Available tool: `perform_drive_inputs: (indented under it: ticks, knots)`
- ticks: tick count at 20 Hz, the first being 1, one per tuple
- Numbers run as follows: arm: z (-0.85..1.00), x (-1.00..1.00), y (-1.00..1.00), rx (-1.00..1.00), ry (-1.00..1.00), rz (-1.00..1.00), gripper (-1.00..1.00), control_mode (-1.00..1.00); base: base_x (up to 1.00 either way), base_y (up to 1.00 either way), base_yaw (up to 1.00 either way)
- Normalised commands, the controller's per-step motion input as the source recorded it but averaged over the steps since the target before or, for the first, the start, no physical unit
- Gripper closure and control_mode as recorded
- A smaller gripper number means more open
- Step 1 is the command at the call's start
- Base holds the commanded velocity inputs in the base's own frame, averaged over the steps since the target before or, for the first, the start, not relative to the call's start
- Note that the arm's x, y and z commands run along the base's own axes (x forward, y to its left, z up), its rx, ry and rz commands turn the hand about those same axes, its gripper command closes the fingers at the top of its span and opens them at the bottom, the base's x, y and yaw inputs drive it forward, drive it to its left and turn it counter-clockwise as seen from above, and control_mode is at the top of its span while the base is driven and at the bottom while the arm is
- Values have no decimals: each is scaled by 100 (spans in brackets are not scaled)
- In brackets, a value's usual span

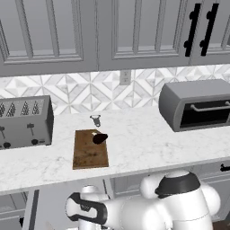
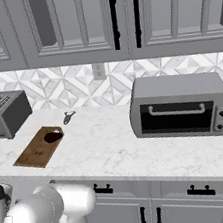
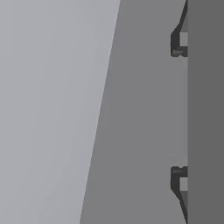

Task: Place the appropriate cutting tool for cutting the avocado skin on the cutting board.

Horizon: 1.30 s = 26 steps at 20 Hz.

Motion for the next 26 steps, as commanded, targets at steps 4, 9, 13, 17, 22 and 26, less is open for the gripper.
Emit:
perform_drive_inputs:
  ticks: [4,9,13,17,22,26]
  knots:
    - [22,47,42,0,-4,0,-100,-100,0,0,0]
    - [15,37,38,0,-7,0,-100,-100,0,0,0]
    - [0,1,36,0,-24,0,-100,-100,0,0,0]
    - [0,1,36,0,-27,0,-100,-100,0,0,0]
    - [0,12,18,0,-4,0,-100,-100,0,0,0]
    - [0,0,-8,0,0,1,-100,-100,0,0,0]
